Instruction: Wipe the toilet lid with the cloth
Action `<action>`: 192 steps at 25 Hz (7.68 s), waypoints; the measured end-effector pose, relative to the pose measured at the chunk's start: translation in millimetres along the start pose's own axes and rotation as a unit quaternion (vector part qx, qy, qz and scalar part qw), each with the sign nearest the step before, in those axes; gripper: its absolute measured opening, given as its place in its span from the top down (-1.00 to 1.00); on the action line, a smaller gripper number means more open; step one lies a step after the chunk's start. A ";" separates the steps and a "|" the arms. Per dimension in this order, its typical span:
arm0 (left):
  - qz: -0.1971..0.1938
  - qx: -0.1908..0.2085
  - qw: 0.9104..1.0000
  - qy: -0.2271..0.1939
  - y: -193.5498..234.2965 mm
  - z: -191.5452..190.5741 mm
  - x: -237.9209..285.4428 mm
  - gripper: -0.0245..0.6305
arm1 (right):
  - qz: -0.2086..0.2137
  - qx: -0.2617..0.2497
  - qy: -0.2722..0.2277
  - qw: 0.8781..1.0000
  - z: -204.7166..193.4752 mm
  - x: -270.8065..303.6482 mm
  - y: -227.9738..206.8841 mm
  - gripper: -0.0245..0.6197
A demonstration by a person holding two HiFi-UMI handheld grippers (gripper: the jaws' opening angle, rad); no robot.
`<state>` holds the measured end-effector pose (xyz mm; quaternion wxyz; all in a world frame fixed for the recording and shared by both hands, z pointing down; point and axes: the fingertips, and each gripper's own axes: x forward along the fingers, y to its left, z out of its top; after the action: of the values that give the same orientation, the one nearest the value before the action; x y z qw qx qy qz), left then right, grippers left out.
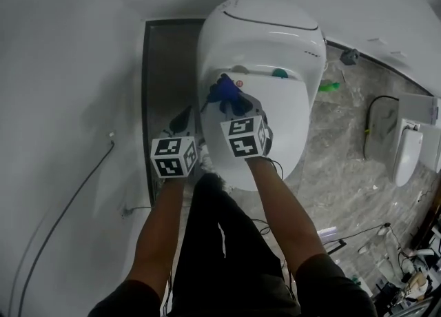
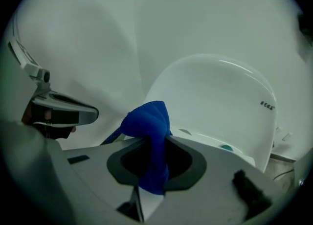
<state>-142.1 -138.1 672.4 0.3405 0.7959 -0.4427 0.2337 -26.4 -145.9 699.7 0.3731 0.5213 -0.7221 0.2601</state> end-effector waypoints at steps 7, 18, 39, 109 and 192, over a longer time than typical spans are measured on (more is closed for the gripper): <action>0.021 0.006 1.000 0.022 19.5 1.5 22.8 0.89 | -0.022 -0.032 0.081 0.996 -18.0 38.7 1.5 0.71; -0.021 -0.017 1.000 0.009 -2.4 1.9 40.3 0.89 | -0.071 0.013 0.061 0.995 -36.1 20.1 -67.4 0.71; -0.139 0.095 0.985 0.038 -161.2 18.0 94.6 0.89 | -0.211 0.050 0.066 0.974 -135.1 -33.1 -239.4 0.72; -0.130 0.059 0.986 0.083 -157.8 -75.1 47.3 0.89 | -0.251 0.081 0.007 0.965 -178.6 -95.9 -198.7 0.71; -0.036 -0.063 0.996 0.060 -28.0 -196.1 -96.0 0.89 | -0.056 0.073 -0.022 0.995 -186.1 -83.9 136.4 0.71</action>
<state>-179.6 71.6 727.6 0.4241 0.7730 -0.4060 0.2404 -90.9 87.1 742.7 0.3319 0.5928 -0.6787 0.2790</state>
